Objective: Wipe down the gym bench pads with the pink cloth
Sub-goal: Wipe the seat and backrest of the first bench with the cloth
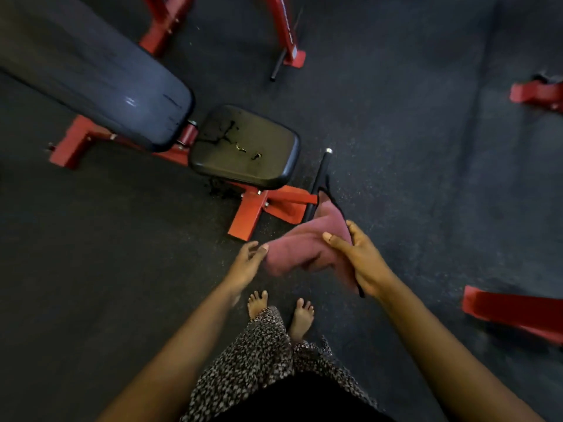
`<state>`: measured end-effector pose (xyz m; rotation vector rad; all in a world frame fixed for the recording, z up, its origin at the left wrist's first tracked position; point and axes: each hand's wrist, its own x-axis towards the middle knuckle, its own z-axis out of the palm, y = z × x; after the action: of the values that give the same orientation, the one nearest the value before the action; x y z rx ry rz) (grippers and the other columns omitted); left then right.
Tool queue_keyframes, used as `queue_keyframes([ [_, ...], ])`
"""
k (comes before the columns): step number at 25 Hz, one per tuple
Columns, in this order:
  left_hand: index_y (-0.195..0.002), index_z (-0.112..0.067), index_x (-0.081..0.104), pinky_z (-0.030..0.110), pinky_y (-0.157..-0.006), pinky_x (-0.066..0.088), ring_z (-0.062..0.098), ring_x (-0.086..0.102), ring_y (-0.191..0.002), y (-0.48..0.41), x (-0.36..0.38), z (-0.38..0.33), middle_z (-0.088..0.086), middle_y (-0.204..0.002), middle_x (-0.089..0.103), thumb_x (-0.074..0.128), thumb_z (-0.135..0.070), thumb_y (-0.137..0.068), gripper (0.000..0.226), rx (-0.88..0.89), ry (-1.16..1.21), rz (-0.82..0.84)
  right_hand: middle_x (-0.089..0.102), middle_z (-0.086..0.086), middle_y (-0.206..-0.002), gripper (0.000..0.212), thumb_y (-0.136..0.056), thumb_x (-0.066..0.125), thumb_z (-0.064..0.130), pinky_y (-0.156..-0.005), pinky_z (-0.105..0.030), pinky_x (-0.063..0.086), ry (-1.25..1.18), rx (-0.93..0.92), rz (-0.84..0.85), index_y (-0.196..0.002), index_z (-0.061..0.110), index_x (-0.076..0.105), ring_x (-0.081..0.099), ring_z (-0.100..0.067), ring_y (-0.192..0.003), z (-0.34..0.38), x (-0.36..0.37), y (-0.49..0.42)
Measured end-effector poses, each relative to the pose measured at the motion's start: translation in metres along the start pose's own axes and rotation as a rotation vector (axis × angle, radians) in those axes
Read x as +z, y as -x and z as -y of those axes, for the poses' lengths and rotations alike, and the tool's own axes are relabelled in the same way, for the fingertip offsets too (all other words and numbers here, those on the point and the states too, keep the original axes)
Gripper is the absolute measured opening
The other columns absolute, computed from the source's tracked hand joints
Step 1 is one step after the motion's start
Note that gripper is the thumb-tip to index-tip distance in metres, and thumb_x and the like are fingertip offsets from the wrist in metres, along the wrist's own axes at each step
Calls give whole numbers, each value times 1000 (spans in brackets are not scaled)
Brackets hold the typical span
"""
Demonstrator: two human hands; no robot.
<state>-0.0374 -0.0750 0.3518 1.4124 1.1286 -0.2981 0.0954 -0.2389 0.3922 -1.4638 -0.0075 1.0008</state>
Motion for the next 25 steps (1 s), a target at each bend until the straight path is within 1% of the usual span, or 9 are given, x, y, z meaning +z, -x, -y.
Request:
queue_keyframes([
  [2, -131, -15, 48, 26, -92, 35, 14, 47, -118, 24, -10, -13, -2, -125, 53, 40, -44, -96, 46, -34, 236, 26, 70, -5, -102, 23, -86, 59, 9, -84, -33, 56, -128, 14, 57, -109, 14, 56, 67, -18, -95, 22, 8, 20],
  [4, -124, -12, 56, 25, -89, 41, 16, 53, -114, 31, -27, -24, 2, -120, 59, 42, -49, -94, 49, -2, 387, -7, 68, -9, -108, 28, -86, 61, 13, -89, -37, 54, -121, 50, 105, -113, 12, 56, 66, -20, -101, 28, 17, 27],
  [8, -106, -16, 65, 21, -72, 41, 18, 56, -99, 41, -52, -28, 6, -102, 65, 56, -20, -92, 17, 251, 300, -208, 59, -12, -118, 59, -72, 78, 17, -78, -30, 52, 163, 40, -119, -121, 15, 45, 59, -21, -103, 14, 30, 15],
  [11, -111, -10, 65, 18, -76, 44, 14, 56, -99, 52, -73, -23, 3, -103, 65, 59, -14, -90, 22, 320, 271, -283, 56, -10, -121, 75, -68, 80, 5, -91, -38, 50, 208, -33, -44, -127, 23, 39, 55, -23, -109, 7, 44, 3],
  [14, -112, -13, 64, 21, -84, 45, 14, 58, -105, 63, -96, -14, 2, -110, 65, 67, -16, -84, 28, 368, 226, -283, 55, -4, -131, 67, -66, 82, 8, -105, -38, 41, 522, -139, 195, -125, 21, 53, 51, -17, -119, 15, 51, -8],
  [16, -110, -16, 63, 25, -93, 44, 14, 54, -109, 67, -111, -11, 0, -118, 57, 70, -16, -81, 29, 414, 142, -349, 55, -1, -132, 71, -66, 83, 19, -106, -31, 38, 921, -220, 347, -130, 22, 53, 50, -17, -122, 29, 57, -19],
  [19, -107, -22, 62, 32, -105, 39, 13, 48, -118, 63, -139, -15, -3, -128, 50, 70, -17, -81, 28, 495, 84, -382, 64, -2, -115, 49, -70, 80, 29, -84, -22, 41, 1299, -419, 309, -115, 20, 65, 57, -16, -106, 52, 76, -32],
  [22, -103, -22, 66, 30, -100, 43, 16, 56, -117, 51, -167, -25, -2, -117, 65, 75, -31, -70, 35, 547, 337, -275, 57, -2, -105, 33, -68, 82, 22, -77, -15, 41, 1001, -456, 339, -97, 18, 66, 54, -12, -97, 67, 100, -49],
  [25, -97, -24, 67, 20, -82, 49, 7, 63, -95, 24, -193, -38, -8, -97, 69, 85, -58, -41, 67, 588, 505, -304, 66, -5, -105, 29, -77, 74, 16, -87, -30, 52, 546, -313, 378, -104, 11, 64, 62, -15, -99, 85, 135, -70],
])
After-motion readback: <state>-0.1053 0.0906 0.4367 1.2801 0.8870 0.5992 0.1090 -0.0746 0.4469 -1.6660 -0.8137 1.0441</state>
